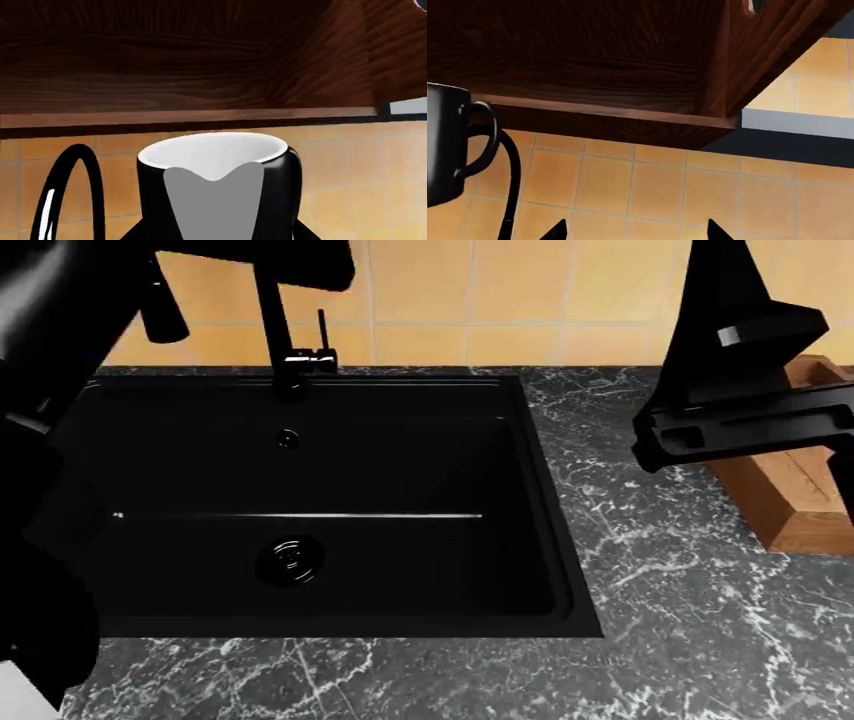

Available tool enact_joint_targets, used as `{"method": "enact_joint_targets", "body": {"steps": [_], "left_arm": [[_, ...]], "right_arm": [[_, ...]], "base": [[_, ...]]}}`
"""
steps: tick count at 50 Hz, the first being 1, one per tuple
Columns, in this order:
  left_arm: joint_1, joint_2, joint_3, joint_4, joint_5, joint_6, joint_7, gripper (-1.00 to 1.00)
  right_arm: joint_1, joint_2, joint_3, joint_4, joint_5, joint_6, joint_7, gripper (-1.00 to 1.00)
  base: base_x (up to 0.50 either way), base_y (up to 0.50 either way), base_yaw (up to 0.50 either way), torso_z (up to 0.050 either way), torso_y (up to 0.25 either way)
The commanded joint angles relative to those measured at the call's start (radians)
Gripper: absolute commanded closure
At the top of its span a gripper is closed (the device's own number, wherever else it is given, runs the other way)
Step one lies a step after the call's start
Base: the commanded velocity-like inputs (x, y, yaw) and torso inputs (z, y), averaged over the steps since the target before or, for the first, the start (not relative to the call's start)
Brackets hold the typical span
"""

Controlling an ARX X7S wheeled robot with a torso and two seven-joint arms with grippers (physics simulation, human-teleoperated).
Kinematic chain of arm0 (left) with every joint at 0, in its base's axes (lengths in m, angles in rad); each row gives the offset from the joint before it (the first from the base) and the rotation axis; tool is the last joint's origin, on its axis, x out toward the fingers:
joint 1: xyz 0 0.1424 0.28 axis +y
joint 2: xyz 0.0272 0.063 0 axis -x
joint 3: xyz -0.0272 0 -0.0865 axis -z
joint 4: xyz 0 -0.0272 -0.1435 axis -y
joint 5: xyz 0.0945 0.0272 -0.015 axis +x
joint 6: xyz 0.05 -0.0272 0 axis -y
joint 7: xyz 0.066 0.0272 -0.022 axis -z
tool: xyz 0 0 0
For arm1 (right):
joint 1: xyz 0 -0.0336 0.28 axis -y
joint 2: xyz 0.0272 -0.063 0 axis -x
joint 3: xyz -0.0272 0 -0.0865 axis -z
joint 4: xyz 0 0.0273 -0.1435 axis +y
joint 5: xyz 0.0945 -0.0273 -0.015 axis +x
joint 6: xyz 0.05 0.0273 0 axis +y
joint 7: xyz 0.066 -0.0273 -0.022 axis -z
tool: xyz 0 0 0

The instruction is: Pick the kettle from the counter and place it on the tray. Then pick the mug from the cabinet and place it on the tray. Then close the cabinet doors.

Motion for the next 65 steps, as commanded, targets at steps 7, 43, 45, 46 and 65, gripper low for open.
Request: {"method": "enact_joint_targets", "body": {"steps": [7, 43, 45, 46, 65], "left_arm": [[0.183, 0.007, 0.023, 0.100, -0.160, 0.017, -0.070, 1.00], [0.197, -0.039, 0.017, 0.102, -0.084, 0.042, 0.016, 1.00], [0.201, -0.040, 0.015, 0.100, -0.075, 0.040, 0.025, 1.00], [0.202, -0.041, 0.015, 0.100, -0.071, 0.040, 0.028, 1.00], [0.228, -0.017, 0.007, 0.041, 0.150, -0.027, 0.223, 1.00]], "right_arm": [[-0.032, 0.021, 0.003, 0.011, -0.009, -0.031, -0.022, -1.00], [-0.006, 0.039, 0.034, 0.012, 0.024, -0.014, -0.031, -1.00], [-0.007, 0.041, 0.036, 0.012, 0.024, -0.015, -0.031, -1.00], [-0.008, 0.042, 0.036, 0.012, 0.023, -0.015, -0.032, -1.00], [-0.010, 0.064, 0.045, 0.015, 0.017, -0.004, -0.038, -1.00]], "base": [[0.00, -0.50, 0.00, 0.000, 0.000], [0.00, -0.50, 0.00, 0.000, 0.000], [0.00, -0.50, 0.00, 0.000, 0.000], [0.00, -0.50, 0.00, 0.000, 0.000], [0.00, -0.47, 0.00, 0.000, 0.000]]}}
